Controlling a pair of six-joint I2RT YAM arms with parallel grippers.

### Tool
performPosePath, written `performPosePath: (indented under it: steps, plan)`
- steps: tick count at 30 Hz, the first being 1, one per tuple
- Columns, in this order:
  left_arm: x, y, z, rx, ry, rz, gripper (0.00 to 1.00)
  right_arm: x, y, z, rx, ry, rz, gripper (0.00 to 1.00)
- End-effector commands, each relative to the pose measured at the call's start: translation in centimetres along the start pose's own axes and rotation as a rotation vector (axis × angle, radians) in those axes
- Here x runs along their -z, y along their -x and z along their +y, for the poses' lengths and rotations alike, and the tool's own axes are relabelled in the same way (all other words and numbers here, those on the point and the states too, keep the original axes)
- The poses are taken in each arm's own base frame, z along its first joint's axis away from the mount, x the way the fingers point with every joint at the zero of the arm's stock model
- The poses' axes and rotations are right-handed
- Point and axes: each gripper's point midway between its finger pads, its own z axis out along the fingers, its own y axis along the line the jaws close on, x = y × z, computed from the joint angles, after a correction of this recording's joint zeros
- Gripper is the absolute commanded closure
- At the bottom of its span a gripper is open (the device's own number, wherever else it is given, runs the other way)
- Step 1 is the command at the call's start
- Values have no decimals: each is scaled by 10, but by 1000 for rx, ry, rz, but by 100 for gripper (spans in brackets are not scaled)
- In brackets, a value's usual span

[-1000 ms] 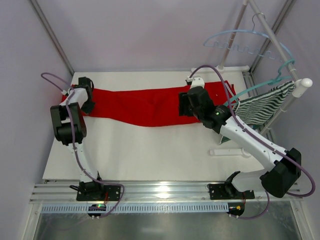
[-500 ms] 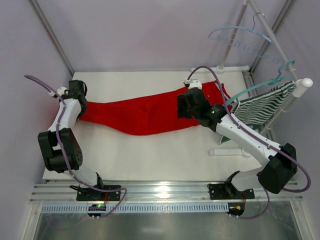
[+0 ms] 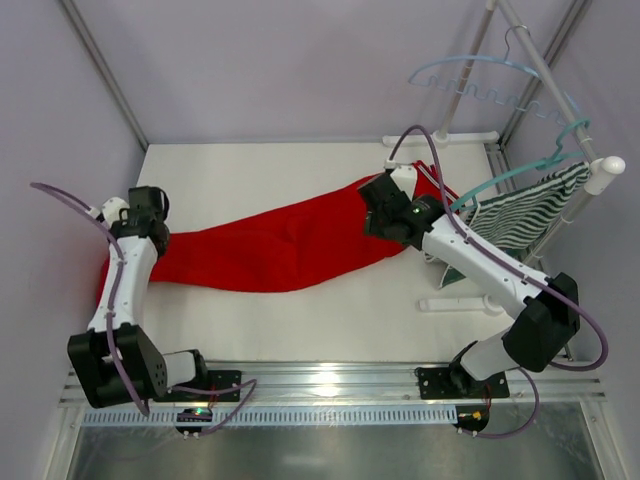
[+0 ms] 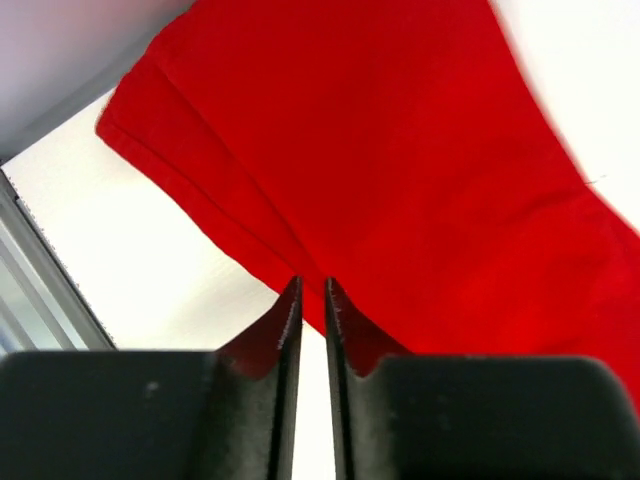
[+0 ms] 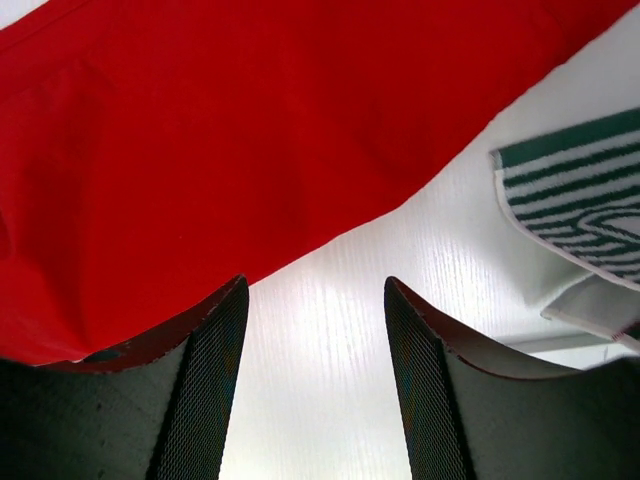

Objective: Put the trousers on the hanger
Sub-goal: Fold the trousers

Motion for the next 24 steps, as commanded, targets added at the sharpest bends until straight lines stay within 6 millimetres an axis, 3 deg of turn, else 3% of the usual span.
performPosePath:
  steps: [1, 3, 4, 5, 7, 8, 10, 11, 12, 13, 14, 17, 18, 19, 20, 21, 22, 23, 24]
  plan:
    - [28, 21, 9, 57, -68, -78, 84, 16, 20, -12, -107, -90, -46, 41]
    - [41, 19, -11, 45, -213, -51, 67, 19, 34, -5, -134, -91, -58, 40]
    - [50, 28, -27, 65, -306, -84, 52, 19, 35, -4, -125, -102, -49, 40]
    - [66, 23, -48, 38, -462, -57, 46, 9, 33, 2, -109, -116, -28, 41]
    - [81, 14, -77, 18, -634, -20, 36, 5, 49, 19, -73, -74, -55, 40]
    - [94, 7, -107, -10, -785, 39, 34, -6, 46, 30, -37, -46, -30, 40]
    - [114, 2, -140, -63, -924, 86, 34, -17, 60, 51, 20, 26, -51, 39]
    - [103, -12, -159, -109, -927, 149, 33, -35, 51, 60, 46, 38, -13, 40]
    - [115, -27, -176, -190, -991, 184, 33, -39, 60, 69, 56, 57, -25, 39]
    - [123, -21, -192, -221, -1023, 179, 33, -47, 61, 71, 57, 47, -17, 39]
    - [116, -46, -208, -291, -1010, 242, 33, -58, 60, 72, 65, 20, -9, 39]
    - [107, -48, -235, -313, -996, 277, 32, -95, 53, 80, 117, -50, 44, 40]
    - [82, -68, -237, -325, -915, 366, 32, -100, 55, 89, 130, -31, 49, 39]
    - [69, -70, -238, -307, -852, 383, 33, -121, 39, 92, 192, -32, 90, 39]
    - [59, -69, -241, -298, -799, 391, 34, -128, 33, 97, 214, -10, 102, 39]
    - [39, -84, -229, -306, -685, 440, 36, -139, 18, 109, 246, 58, 132, 40]
    - [29, -82, -224, -270, -622, 414, 38, -145, 9, 112, 277, 88, 149, 40]
    - [18, -97, -211, -271, -576, 425, 38, -152, -10, 106, 331, 99, 184, 40]
    - [12, -105, -203, -258, -554, 420, 38, -156, -13, 110, 335, 131, 177, 40]
